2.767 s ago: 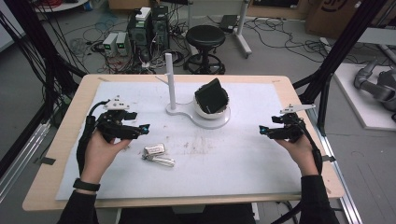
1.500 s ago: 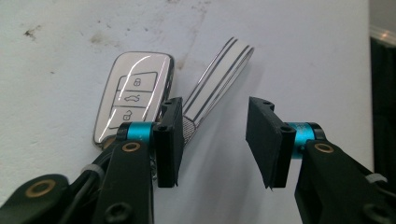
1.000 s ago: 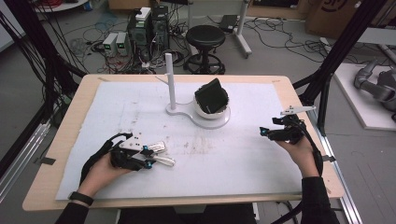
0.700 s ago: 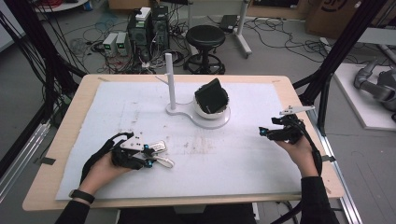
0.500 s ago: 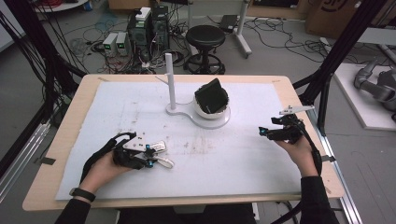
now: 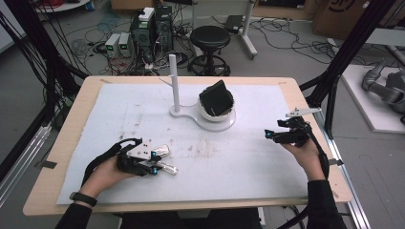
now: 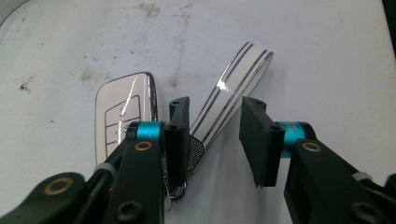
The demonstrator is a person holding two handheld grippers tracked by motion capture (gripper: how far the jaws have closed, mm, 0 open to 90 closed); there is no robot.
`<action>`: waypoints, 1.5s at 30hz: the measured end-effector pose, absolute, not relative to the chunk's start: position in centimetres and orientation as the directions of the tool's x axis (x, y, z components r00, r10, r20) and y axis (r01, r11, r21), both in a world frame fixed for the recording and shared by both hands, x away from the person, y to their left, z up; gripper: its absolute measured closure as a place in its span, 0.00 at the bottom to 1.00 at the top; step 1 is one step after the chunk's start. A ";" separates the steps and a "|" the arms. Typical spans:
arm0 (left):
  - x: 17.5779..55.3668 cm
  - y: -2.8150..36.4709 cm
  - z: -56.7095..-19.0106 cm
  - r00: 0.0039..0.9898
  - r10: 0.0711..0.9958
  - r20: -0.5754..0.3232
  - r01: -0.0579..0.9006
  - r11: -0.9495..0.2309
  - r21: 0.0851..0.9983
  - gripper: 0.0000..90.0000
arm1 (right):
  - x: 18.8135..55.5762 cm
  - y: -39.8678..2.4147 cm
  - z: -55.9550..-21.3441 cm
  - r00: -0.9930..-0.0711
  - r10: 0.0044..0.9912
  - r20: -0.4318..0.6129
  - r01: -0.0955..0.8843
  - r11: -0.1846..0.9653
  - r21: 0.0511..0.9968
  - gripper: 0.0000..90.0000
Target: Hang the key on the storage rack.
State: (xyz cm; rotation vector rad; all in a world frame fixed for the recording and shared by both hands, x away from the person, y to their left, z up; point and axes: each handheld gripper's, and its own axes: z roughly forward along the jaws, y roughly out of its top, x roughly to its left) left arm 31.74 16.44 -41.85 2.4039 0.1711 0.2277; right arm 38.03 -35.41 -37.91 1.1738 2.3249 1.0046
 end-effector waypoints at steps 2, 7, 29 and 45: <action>31.6 16.4 -41.8 0.977 0.170 0.130 0.041 -0.745 0.666 0.67 | 38.0 -35.4 -37.9 -0.596 0.803 0.007 0.555 0.406 0.726 0.28; 31.3 16.1 -41.9 0.981 0.136 0.135 0.014 -0.752 0.659 0.68 | 38.0 -35.4 -37.9 -0.594 0.805 0.010 0.556 0.401 0.728 0.28; 32.0 16.6 -42.4 0.980 0.100 0.175 -0.041 -0.752 0.658 0.67 | 38.1 -35.4 -37.9 -0.596 0.803 0.010 0.554 0.403 0.729 0.28; 33.0 17.6 -42.2 0.987 0.096 0.126 -0.006 -0.774 0.633 0.79 | 38.1 -35.3 -38.0 -0.599 0.800 0.008 0.555 0.409 0.724 0.28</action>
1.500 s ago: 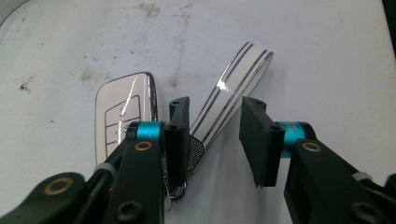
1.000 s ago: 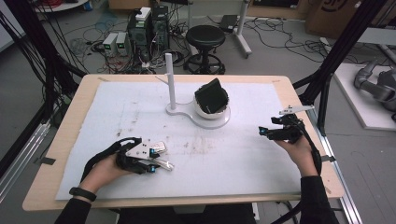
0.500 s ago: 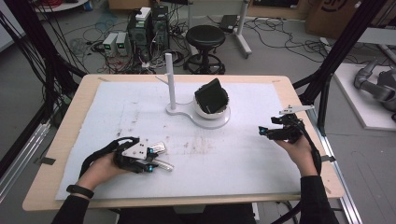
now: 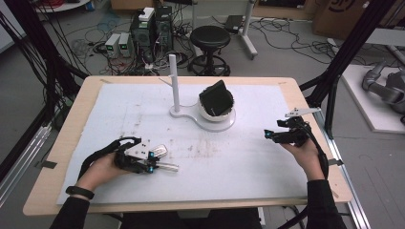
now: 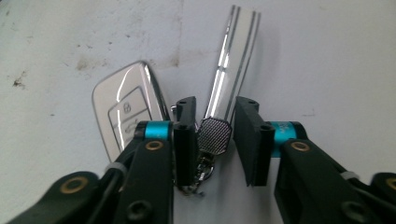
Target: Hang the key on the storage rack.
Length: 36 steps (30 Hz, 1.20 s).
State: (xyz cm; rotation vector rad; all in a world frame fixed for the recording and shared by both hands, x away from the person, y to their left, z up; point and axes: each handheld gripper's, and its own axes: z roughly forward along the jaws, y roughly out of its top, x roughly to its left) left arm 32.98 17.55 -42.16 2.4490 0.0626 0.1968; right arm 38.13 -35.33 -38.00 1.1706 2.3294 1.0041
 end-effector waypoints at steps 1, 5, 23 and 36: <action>33.0 17.8 -42.0 0.987 0.107 0.123 0.004 -0.772 0.635 0.80 | 38.1 -35.4 -38.0 -0.596 0.803 0.011 0.558 0.404 0.725 0.28; 33.0 17.9 -42.0 0.987 0.122 0.104 0.028 -0.769 0.638 0.80 | 38.1 -35.5 -38.0 -0.595 0.804 0.012 0.557 0.401 0.727 0.28; 33.1 17.9 -41.9 0.979 0.188 0.077 0.098 -0.770 0.631 0.82 | 38.1 -35.4 -37.9 -0.598 0.802 0.010 0.555 0.405 0.727 0.28; 33.9 19.3 -39.1 0.957 0.289 0.003 0.179 -0.600 0.780 0.82 | 38.2 -35.2 -37.9 -0.600 0.800 0.006 0.552 0.409 0.727 0.28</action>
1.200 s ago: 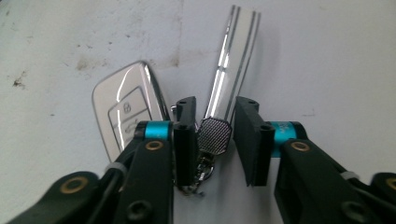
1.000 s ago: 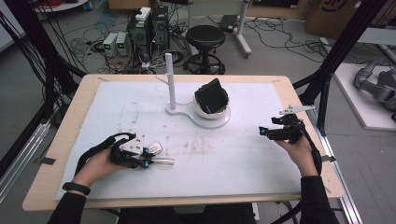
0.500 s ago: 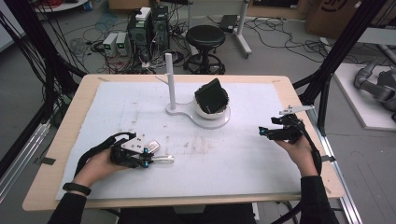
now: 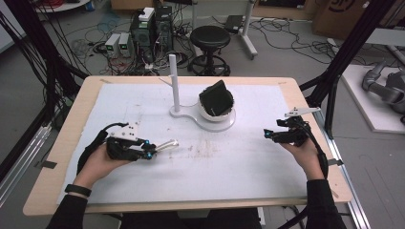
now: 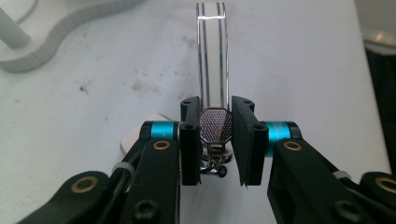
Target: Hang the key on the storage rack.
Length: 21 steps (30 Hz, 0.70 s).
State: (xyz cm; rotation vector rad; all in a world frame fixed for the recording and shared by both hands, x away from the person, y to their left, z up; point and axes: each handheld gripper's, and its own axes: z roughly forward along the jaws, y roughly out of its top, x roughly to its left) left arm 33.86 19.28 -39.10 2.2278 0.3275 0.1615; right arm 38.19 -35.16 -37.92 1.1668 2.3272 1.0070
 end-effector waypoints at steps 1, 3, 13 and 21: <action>34.2 19.3 -38.3 0.954 0.300 -0.011 0.189 -0.569 0.800 0.82 | 38.2 -35.1 -37.9 -0.600 0.800 0.007 0.553 0.408 0.726 0.28; 34.6 19.4 -37.5 0.951 0.309 -0.014 0.191 -0.550 0.813 0.82 | 38.2 -35.1 -37.9 -0.601 0.799 0.003 0.549 0.410 0.728 0.28; 36.9 19.5 -33.5 0.919 0.393 0.020 0.187 -0.480 0.857 0.82 | 38.3 -35.1 -37.9 -0.602 0.799 0.005 0.551 0.411 0.726 0.28; 39.3 19.2 -30.3 0.897 0.442 0.008 0.191 -0.404 0.895 0.82 | 38.3 -35.2 -37.9 -0.602 0.799 0.004 0.551 0.411 0.727 0.28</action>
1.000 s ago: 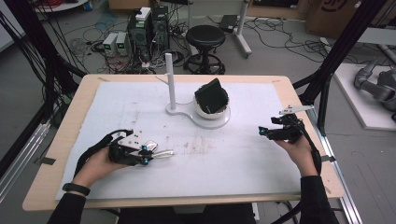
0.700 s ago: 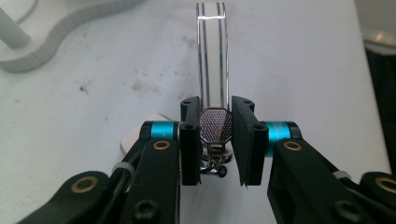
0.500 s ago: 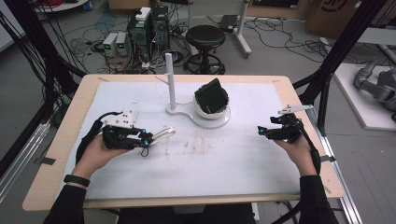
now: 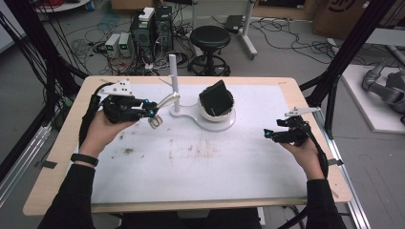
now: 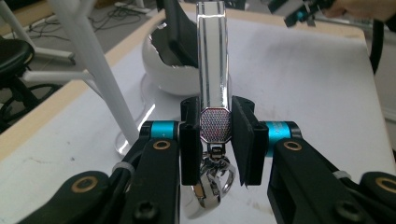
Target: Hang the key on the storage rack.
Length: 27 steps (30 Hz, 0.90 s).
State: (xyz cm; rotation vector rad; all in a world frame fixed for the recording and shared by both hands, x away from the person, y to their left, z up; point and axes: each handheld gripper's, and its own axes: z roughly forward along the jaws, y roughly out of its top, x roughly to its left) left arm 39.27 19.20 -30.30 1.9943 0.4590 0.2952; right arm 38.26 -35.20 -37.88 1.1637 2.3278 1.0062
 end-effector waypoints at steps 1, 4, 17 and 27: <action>39.3 19.2 -30.3 0.897 0.442 0.008 0.191 -0.404 0.895 0.82 | 38.3 -35.2 -37.9 -0.602 0.799 0.004 0.551 0.411 0.727 0.28; 40.2 19.1 -29.7 0.885 0.466 0.003 0.207 -0.399 0.893 0.82 | 38.2 -35.3 -37.9 -0.600 0.800 0.007 0.552 0.407 0.728 0.28; 41.9 19.2 -28.6 0.840 0.542 -0.003 0.234 -0.357 0.904 0.82 | 38.1 -35.6 -37.8 -0.597 0.802 0.010 0.551 0.401 0.732 0.28; 42.8 19.7 -29.0 0.818 0.573 -0.058 0.281 -0.309 0.908 0.82 | 38.1 -35.6 -37.8 -0.597 0.802 0.012 0.551 0.400 0.733 0.28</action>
